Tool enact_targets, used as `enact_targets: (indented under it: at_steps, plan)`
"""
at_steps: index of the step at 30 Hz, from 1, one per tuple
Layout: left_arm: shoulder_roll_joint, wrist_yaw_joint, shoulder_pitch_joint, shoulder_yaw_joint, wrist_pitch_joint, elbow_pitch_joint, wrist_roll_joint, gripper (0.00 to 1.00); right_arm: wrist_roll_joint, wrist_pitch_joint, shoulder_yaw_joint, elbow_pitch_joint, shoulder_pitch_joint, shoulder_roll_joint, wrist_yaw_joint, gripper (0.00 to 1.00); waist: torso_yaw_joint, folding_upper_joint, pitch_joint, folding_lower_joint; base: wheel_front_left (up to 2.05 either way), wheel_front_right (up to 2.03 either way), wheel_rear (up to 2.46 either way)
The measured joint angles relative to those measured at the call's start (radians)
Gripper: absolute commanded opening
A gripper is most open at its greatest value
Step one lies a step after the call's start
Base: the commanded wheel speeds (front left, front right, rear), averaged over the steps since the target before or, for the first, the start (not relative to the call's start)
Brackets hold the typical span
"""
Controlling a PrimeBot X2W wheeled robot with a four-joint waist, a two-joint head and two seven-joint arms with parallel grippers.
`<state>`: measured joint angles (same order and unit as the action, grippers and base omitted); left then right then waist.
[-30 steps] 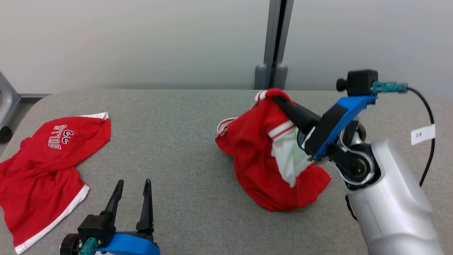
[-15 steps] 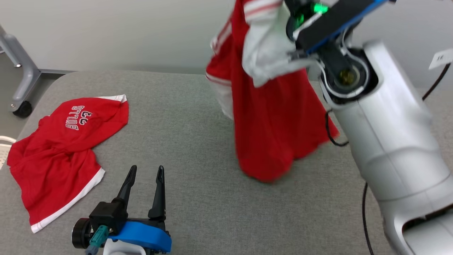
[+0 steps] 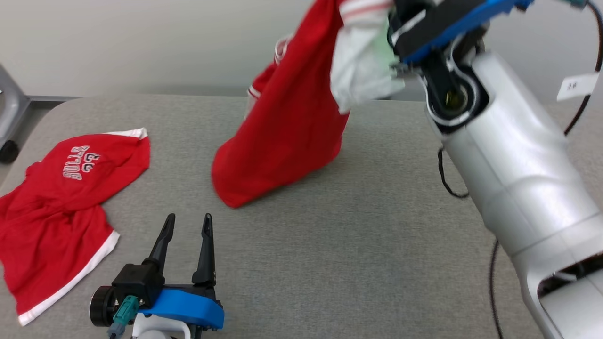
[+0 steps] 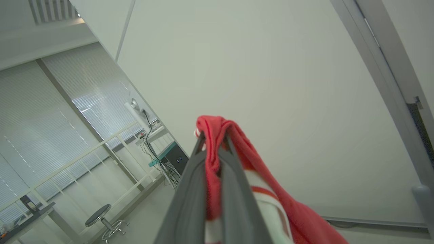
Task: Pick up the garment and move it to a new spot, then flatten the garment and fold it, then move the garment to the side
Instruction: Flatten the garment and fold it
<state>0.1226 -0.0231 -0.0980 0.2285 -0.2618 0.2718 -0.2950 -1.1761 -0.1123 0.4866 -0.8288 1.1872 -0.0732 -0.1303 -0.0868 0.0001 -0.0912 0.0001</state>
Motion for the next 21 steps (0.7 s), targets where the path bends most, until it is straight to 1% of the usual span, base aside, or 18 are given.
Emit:
enact_targets:
  at_steps: [3,6,9,12,15,17,19,21]
  plan:
    - [-0.001,0.001,0.005,-0.005,0.0,-0.007,0.0,1.0,0.038,0.027,0.027,-0.012,-0.079,-0.034,0.0,0.0,0.023,0.0001,-0.004,0.0001,0.0,0.0,0.0]
    - [-0.001,0.002,0.012,-0.012,0.0,-0.009,0.002,1.0,0.066,0.061,0.047,0.022,-0.162,-0.069,0.0,0.0,0.039,0.0001,0.0,0.0001,0.0,0.0,0.0]
    - [-0.001,0.0,0.017,-0.013,0.0,-0.009,0.002,1.0,0.058,0.094,0.038,0.105,-0.272,-0.093,0.0,0.0,0.052,0.0,0.01,-0.0001,0.0,0.0,0.0]
    - [0.001,0.0,0.03,-0.015,0.0,-0.008,0.003,1.0,0.071,0.105,0.021,0.234,-0.395,-0.127,0.0,0.0,0.067,0.0,0.02,0.0,0.0,0.0,0.0]
    - [0.005,-0.003,0.036,-0.018,-0.001,-0.008,0.003,1.0,0.063,0.123,-0.03,0.384,-0.544,-0.133,0.0,0.0,0.081,-0.0001,0.028,-0.0001,0.0,0.0,0.0]
    - [0.007,-0.004,0.039,-0.019,-0.001,-0.01,0.003,1.0,0.067,0.138,-0.081,0.48,-0.645,-0.131,0.0,0.0,0.089,0.0,0.032,-0.0002,0.0,0.0,0.0]
    - [0.007,-0.004,0.042,-0.018,-0.001,-0.012,0.003,1.0,0.09,0.149,-0.148,0.558,-0.743,-0.124,0.0,0.0,0.097,0.0,0.034,-0.0001,0.0,0.0,0.0]
    - [0.008,-0.004,0.045,-0.017,-0.001,-0.015,0.004,1.0,0.13,0.168,-0.235,0.606,-0.832,-0.11,0.0,0.0,0.104,-0.0001,0.033,-0.0002,0.0,0.0,0.0]
